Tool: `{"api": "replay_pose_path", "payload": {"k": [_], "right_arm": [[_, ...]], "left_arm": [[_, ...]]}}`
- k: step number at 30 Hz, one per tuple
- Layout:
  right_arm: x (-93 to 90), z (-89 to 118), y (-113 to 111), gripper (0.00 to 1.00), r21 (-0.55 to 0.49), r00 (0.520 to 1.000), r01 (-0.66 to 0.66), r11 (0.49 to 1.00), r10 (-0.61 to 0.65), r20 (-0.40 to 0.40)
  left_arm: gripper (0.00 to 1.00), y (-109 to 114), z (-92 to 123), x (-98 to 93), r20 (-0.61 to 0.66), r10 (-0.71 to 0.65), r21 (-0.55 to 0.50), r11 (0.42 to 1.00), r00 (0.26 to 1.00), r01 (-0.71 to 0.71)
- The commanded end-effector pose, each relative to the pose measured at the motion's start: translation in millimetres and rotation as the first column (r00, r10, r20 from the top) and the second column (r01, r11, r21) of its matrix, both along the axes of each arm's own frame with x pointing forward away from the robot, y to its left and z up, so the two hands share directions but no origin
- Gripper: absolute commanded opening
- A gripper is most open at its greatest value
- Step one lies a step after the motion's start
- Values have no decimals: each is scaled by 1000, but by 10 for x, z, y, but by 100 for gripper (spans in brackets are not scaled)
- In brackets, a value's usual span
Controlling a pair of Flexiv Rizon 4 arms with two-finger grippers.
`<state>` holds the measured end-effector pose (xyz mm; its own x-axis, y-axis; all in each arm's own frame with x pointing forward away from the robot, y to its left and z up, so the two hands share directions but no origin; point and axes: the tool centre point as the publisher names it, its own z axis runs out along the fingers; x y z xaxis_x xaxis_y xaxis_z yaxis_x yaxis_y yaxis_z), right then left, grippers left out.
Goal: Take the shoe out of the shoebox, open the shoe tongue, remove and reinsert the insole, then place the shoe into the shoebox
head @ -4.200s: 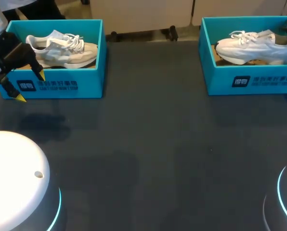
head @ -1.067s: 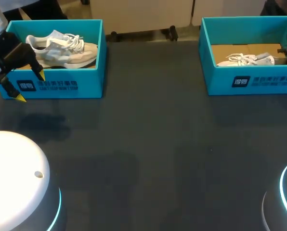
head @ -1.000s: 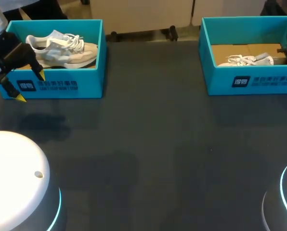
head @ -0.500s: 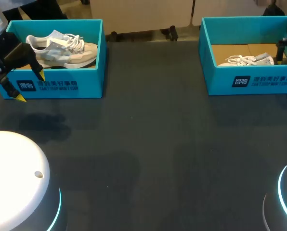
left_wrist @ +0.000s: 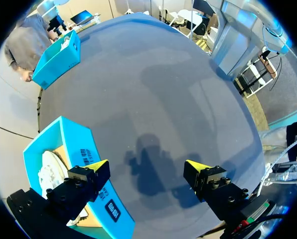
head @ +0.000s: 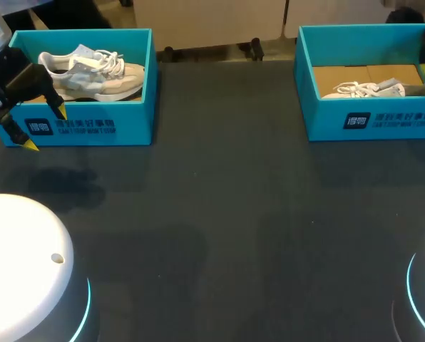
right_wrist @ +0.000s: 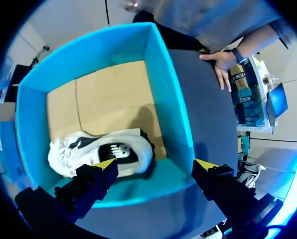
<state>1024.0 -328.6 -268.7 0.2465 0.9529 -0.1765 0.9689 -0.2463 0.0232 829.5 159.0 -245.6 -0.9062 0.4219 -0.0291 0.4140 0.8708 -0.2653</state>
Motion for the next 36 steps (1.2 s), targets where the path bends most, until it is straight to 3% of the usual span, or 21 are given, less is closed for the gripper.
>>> {"api": "replay_pose_path", "payload": {"k": [1,13,21,26,32,36], "right_arm": [[-177,296,76,100,8,1000,9,1000,-9,25],[-596,608,375,100,62,999,37,997,-38,20],[-946,694,802,100,88,998,29,996,-33,44],[-973,695,835,100,96,998,29,995,-34,48],[-973,695,835,100,96,998,29,995,-34,48],[-973,695,835,100,96,998,29,995,-34,48]], "left_arm": [[100,1,4,-1,0,-1,4,1000,1000,1],[100,1,4,-1,0,-1,4,1000,1000,1],[100,1,4,-1,0,-1,4,1000,1000,1],[100,1,4,-1,0,-1,4,1000,1000,1],[100,288,46,311,29,-202,63,978,979,200],[100,520,46,673,35,-239,120,965,970,233]]}}
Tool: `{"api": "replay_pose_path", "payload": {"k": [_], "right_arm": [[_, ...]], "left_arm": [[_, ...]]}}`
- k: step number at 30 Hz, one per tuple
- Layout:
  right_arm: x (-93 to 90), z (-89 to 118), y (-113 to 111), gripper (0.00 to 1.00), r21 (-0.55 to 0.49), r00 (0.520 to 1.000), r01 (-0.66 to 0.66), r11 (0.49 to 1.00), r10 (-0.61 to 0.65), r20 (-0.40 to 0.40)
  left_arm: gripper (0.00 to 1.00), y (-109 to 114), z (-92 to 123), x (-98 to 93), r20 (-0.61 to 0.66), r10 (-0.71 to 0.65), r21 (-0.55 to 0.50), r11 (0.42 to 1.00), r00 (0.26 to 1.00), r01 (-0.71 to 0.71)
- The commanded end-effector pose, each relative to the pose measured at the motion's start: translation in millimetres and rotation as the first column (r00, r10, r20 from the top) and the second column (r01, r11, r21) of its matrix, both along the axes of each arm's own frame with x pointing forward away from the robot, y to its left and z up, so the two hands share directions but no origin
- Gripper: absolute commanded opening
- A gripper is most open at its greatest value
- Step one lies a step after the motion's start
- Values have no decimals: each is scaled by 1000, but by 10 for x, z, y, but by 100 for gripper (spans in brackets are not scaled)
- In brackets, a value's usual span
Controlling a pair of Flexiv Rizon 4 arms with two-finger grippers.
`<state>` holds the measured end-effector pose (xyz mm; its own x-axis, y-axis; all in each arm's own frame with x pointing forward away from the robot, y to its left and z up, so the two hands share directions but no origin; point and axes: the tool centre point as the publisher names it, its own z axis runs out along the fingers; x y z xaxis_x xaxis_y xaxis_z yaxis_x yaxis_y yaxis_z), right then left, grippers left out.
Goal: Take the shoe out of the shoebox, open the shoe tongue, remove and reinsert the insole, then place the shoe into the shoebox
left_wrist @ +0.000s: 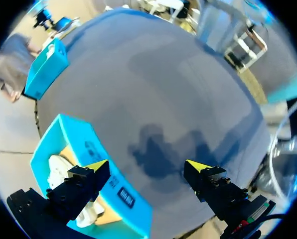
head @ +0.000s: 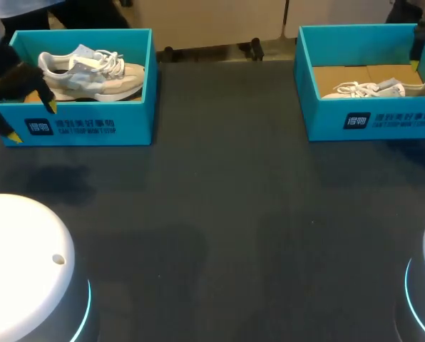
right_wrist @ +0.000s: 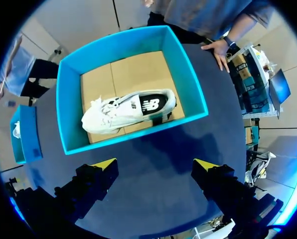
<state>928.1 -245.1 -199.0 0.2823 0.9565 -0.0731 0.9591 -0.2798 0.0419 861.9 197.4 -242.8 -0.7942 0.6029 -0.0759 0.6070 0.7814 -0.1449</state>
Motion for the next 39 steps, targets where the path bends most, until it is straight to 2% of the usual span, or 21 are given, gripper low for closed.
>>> {"api": "replay_pose_path", "payload": {"k": [1,3,5,7,20,22,25,26,27,28,29,33,39], "right_arm": [[-14,-2,1,100,0,1000,0,1000,0,4],[-14,-2,1,100,0,1000,0,1000,0,4],[-14,-2,1,100,0,1000,0,1000,0,4],[-14,-2,1,100,0,1000,0,1000,0,4],[-14,-2,1,100,0,1000,0,1000,0,4],[-14,-2,1,100,0,1000,0,1000,0,4],[-14,-2,1,100,0,1000,0,1000,0,4],[-14,-2,1,100,0,1000,0,1000,0,4],[-14,-2,1,100,0,1000,0,1000,0,4],[-14,-2,1,100,0,1000,0,1000,0,4],[-14,-2,1,100,0,1000,0,1000,0,4],[-14,-2,1,100,0,1000,0,1000,0,4],[-14,-2,1,100,0,1000,0,1000,0,4]], "left_arm": [[100,137,17,349,-51,-27,41,999,998,29],[100,324,-27,620,-85,-95,55,993,992,100],[100,457,-6,776,-96,-261,40,963,961,266],[100,627,35,908,-38,-495,68,866,868,496],[100,627,35,908,-38,-495,68,866,868,496],[100,623,76,965,-8,-551,125,828,835,547],[100,700,126,1175,35,-596,144,797,802,586],[100,737,128,1271,41,-587,143,804,809,577],[100,804,137,1443,57,-630,125,774,774,621],[100,831,136,1536,67,-638,164,766,767,622],[100,858,140,1613,71,-685,151,726,725,671],[100,946,70,2090,15,-751,166,652,660,739],[100,946,70,2090,15,-751,166,652,660,739]]}}
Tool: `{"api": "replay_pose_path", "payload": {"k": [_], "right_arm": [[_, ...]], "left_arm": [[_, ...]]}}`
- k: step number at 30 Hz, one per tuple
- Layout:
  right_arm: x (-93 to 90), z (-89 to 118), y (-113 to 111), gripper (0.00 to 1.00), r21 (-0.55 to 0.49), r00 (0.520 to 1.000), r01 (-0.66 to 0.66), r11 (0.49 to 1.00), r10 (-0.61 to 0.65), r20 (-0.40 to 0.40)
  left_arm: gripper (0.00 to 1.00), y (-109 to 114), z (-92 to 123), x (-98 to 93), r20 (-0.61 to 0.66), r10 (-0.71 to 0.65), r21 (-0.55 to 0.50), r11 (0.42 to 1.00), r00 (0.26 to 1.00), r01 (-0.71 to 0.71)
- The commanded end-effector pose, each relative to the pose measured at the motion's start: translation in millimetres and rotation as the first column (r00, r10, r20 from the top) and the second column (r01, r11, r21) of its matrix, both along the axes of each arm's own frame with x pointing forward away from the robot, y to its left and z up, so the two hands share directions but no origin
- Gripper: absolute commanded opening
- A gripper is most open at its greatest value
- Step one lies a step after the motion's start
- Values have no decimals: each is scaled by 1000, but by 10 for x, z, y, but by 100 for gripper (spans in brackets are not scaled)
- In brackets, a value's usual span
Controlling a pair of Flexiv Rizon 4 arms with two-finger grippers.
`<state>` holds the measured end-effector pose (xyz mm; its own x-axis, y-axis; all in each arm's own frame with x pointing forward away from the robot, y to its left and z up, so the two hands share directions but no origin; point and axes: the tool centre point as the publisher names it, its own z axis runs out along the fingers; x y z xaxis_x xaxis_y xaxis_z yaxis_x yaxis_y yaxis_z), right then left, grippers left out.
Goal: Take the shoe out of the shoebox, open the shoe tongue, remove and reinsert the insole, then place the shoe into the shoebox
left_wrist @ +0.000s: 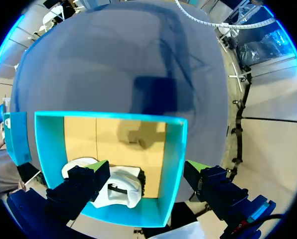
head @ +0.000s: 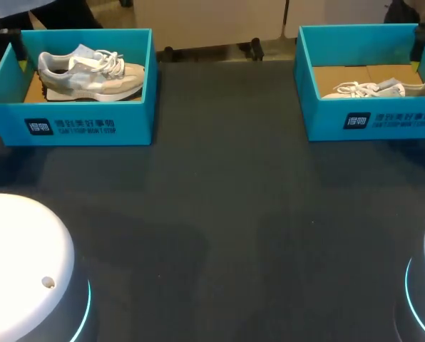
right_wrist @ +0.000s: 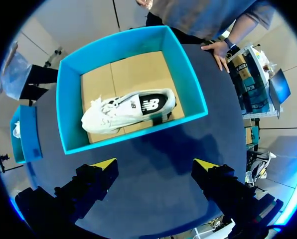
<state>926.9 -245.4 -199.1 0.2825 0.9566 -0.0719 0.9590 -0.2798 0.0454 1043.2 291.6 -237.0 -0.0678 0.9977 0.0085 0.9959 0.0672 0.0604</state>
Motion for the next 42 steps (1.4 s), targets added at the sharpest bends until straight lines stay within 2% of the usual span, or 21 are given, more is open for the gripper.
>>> {"api": "replay_pose_path", "payload": {"k": [1,5,9,11,16,23,31,36,42], "right_arm": [[-2,-1,3,100,-1,1000,0,1000,0,0],[-2,-1,3,100,-1,1000,0,1000,0,0],[-2,-1,3,100,-1,1000,0,1000,0,0],[-2,-1,3,100,-1,1000,0,1000,0,0],[-2,-1,3,100,-1,1000,0,1000,0,0],[-2,-1,3,100,-1,1000,0,1000,0,0],[-2,-1,3,100,-1,1000,0,1000,0,0],[-2,-1,3,100,-1,1000,0,1000,0,0],[-2,-1,3,100,-1,1000,0,1000,0,0]], "left_arm": [[100,4,12,277,-65,1,1,1000,998,-1],[100,4,12,277,-65,1,1,1000,998,-1],[100,-86,-72,589,-54,-59,-6,998,997,58],[100,-109,-153,746,12,-53,32,998,999,53],[100,-124,-324,1122,-30,-64,34,997,998,65],[100,-104,-515,1439,-72,-38,24,999,997,40],[100,-82,-675,1526,-115,-59,26,998,992,63],[100,-164,-807,1539,-99,-53,63,996,994,59],[100,-258,-914,1502,-121,-62,53,996,991,68]]}}
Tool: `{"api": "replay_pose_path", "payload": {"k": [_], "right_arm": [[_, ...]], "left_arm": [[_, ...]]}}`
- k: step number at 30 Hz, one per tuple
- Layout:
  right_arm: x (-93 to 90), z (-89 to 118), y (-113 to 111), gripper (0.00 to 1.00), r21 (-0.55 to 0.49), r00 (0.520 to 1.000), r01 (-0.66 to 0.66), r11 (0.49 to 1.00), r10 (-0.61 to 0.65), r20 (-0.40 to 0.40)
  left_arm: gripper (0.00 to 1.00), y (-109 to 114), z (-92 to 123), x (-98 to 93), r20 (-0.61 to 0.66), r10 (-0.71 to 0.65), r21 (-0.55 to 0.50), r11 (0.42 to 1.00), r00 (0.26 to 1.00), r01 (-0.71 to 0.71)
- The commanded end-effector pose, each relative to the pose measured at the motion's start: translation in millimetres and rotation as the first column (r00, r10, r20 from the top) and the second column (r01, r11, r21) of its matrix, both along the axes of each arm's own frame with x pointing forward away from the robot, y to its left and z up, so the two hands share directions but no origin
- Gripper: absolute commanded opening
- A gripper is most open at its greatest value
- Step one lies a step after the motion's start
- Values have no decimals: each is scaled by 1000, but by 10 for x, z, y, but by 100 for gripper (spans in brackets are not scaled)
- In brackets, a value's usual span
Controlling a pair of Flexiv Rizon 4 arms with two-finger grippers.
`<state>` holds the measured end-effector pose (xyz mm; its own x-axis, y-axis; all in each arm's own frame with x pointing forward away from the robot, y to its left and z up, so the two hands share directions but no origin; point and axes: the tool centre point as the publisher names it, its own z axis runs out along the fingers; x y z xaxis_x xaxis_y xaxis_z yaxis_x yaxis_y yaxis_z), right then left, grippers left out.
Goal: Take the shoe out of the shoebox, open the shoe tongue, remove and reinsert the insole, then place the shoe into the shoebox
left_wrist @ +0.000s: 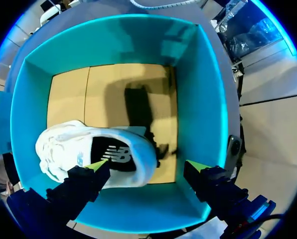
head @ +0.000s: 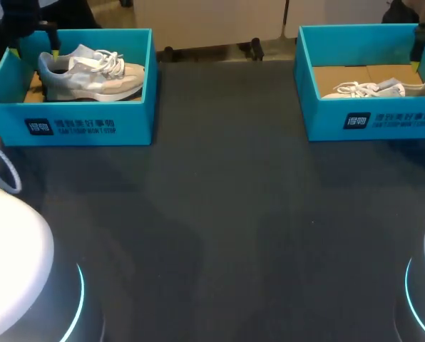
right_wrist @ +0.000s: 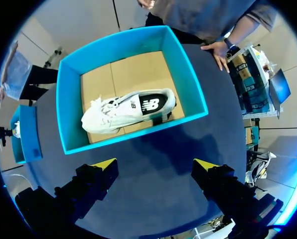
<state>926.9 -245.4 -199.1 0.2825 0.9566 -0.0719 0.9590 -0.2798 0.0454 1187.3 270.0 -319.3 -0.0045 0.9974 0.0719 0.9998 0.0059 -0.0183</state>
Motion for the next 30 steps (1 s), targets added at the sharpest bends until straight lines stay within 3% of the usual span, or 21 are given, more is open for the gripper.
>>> {"api": "replay_pose_path", "payload": {"k": [1,12,22,26,30], "right_arm": [[-2,-1,3,100,0,1000,0,1000,0,0],[-2,-1,3,100,0,1000,0,1000,0,0],[-2,-1,3,100,0,1000,0,1000,0,0],[-2,-1,3,100,0,1000,0,1000,0,0],[-2,-1,3,100,0,1000,0,1000,0,0]], "left_arm": [[100,-42,-91,61,-39,-4,-3,1000,999,4],[100,5,-306,-65,-64,-28,8,1000,998,28],[87,4,-510,-46,-76,-12,-5,1000,997,12],[89,29,-567,2,-79,3,-6,1000,997,-3],[82,51,-616,33,-83,10,-6,1000,997,-11]]}}
